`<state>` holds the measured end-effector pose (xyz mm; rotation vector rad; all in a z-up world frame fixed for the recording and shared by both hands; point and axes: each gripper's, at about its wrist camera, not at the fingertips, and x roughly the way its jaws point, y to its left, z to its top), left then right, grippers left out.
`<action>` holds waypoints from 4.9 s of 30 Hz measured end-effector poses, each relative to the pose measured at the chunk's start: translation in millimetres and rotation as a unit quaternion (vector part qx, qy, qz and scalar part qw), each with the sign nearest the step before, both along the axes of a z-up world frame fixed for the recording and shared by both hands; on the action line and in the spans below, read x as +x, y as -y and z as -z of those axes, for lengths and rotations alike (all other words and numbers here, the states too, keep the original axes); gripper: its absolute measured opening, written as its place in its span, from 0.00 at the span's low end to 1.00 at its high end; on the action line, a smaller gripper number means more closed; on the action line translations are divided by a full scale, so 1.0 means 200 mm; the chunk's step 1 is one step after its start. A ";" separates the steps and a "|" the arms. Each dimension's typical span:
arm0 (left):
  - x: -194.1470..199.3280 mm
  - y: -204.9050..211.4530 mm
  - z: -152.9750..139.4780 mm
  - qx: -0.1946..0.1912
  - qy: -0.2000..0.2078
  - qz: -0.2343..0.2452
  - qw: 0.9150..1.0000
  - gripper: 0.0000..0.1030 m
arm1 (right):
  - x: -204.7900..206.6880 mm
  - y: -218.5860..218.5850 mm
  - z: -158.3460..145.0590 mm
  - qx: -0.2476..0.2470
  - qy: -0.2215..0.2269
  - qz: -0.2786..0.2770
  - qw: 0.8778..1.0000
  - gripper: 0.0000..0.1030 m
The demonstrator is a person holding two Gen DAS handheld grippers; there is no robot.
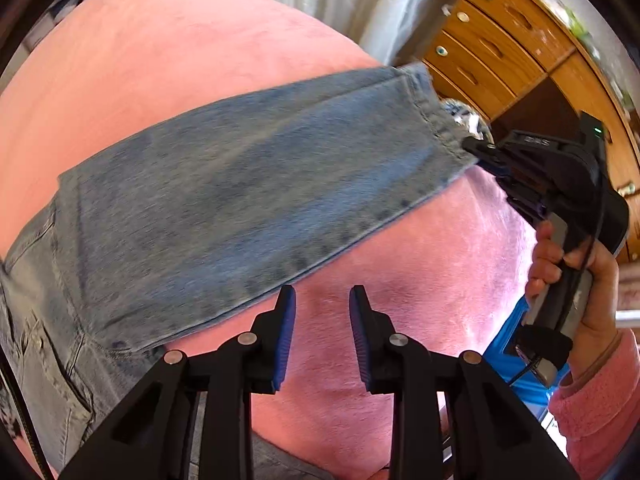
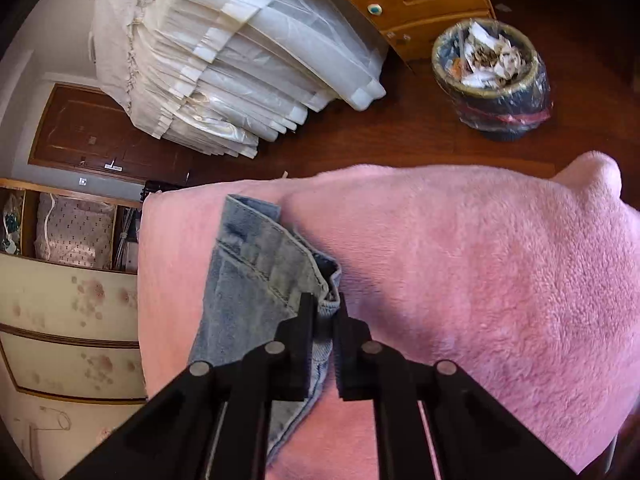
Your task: Fold large clothes
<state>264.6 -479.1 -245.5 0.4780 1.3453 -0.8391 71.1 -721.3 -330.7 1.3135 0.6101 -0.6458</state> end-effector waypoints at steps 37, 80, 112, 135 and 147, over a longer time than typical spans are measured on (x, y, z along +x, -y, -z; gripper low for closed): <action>0.37 -2.76 -0.19 -0.045 0.044 -0.351 0.934 0.44 | 1.24 -2.43 -0.82 -0.091 0.179 -0.295 0.934 0.06; 0.51 -2.57 0.57 -0.177 -0.192 -0.531 0.806 0.50 | 0.91 -2.42 -0.31 -0.083 -0.075 -0.555 0.825 0.34; 0.75 -2.29 -0.17 -0.257 0.049 -0.640 0.723 0.14 | 1.00 -1.78 -0.17 -0.184 -0.125 -0.524 0.822 0.34; 0.38 -2.73 0.14 -0.179 0.029 -0.730 0.659 0.14 | 1.16 -1.87 -0.15 -0.302 -0.167 -0.557 0.756 0.35; 0.33 -2.76 0.40 -0.097 -0.012 -0.750 0.654 0.15 | 1.18 -1.97 -0.17 -0.370 -0.128 -0.601 0.697 0.19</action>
